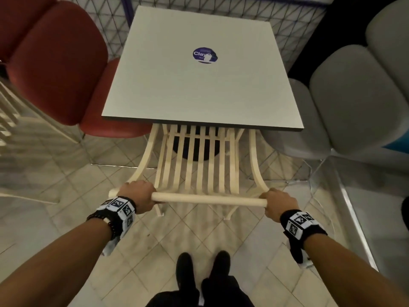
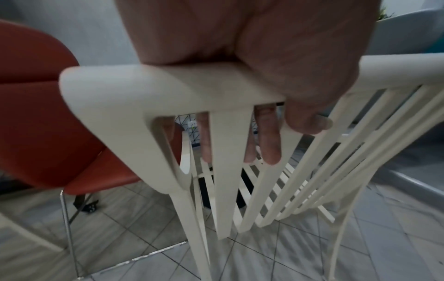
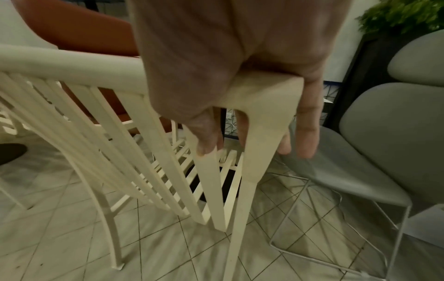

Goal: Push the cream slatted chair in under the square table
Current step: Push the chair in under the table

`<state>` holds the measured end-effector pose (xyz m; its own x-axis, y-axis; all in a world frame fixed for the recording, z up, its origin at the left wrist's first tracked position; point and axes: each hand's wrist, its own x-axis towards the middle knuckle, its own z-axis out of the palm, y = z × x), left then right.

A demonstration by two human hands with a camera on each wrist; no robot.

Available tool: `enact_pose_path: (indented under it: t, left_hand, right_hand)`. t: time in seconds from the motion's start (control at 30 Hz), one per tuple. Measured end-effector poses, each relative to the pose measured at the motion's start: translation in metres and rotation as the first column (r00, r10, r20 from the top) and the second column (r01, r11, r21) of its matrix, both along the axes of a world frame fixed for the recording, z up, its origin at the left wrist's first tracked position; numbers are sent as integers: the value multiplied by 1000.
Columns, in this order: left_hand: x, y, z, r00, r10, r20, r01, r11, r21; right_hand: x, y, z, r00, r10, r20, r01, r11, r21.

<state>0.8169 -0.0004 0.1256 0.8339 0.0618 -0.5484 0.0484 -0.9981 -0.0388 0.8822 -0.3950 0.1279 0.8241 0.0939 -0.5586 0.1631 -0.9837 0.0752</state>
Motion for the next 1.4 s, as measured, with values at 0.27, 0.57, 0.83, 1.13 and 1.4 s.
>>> enact_pose_path:
  t: [0.27,0.57,0.83,1.13,1.4]
  left_hand:
    - [23,-14,8,998,-39,51,38,999,25]
    - [-6,-14,-3,1000,6,14,-7,1000,29]
    - [-26,-15,-4,1000,-21,-11,21,997,73]
    - [-8,-17,3,1000,0,-15,0,998,65]
    - [-8,-15,0,1000,8,-2,-8,997,73]
  right_hand:
    - [30,-13,11,993,-41,112,45,998,-34]
    - [-6,-15,-1,997,-31,75,31,1000,0]
    - [-26,-17,-2,998,-4,57,4,1000,-6]
    - [-7,-13,2,998,-10,60,9,1000,7]
    - [-5,-10,2,999,2,52,-2,1000,-4]
